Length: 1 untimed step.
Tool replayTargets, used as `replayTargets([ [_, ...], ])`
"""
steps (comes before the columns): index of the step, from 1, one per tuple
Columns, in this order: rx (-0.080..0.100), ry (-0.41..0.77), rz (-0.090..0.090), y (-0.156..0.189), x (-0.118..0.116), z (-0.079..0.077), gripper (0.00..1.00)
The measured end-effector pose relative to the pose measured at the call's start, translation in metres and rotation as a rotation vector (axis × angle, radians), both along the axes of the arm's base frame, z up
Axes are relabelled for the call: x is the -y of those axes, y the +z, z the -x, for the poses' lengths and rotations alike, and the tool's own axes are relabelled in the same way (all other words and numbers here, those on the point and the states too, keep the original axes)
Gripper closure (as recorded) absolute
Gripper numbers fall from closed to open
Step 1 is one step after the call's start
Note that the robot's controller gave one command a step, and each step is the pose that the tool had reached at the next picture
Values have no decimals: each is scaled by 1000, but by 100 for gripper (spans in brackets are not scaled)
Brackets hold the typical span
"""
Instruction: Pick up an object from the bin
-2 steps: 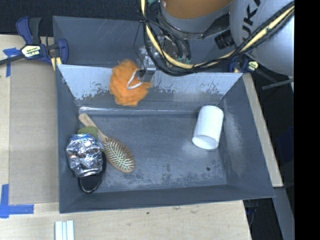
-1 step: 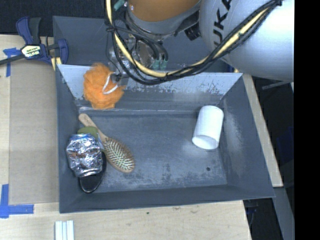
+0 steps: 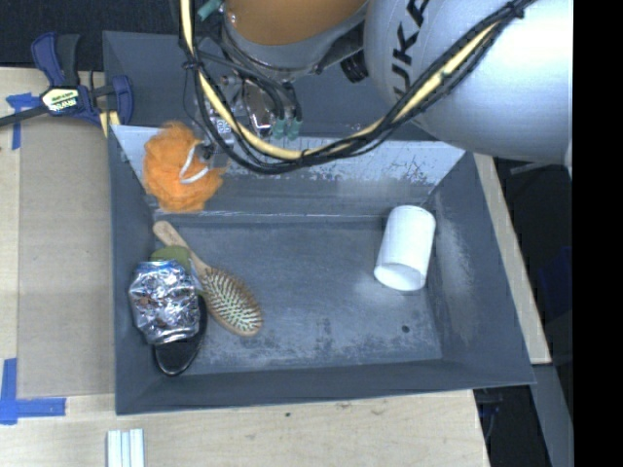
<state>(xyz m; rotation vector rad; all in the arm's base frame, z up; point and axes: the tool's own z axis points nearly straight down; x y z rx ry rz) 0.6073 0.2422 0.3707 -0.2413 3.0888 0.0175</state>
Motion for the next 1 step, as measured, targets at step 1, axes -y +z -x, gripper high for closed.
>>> replayTargets([
  [1,5,282,11,-12,3,43,100],
])
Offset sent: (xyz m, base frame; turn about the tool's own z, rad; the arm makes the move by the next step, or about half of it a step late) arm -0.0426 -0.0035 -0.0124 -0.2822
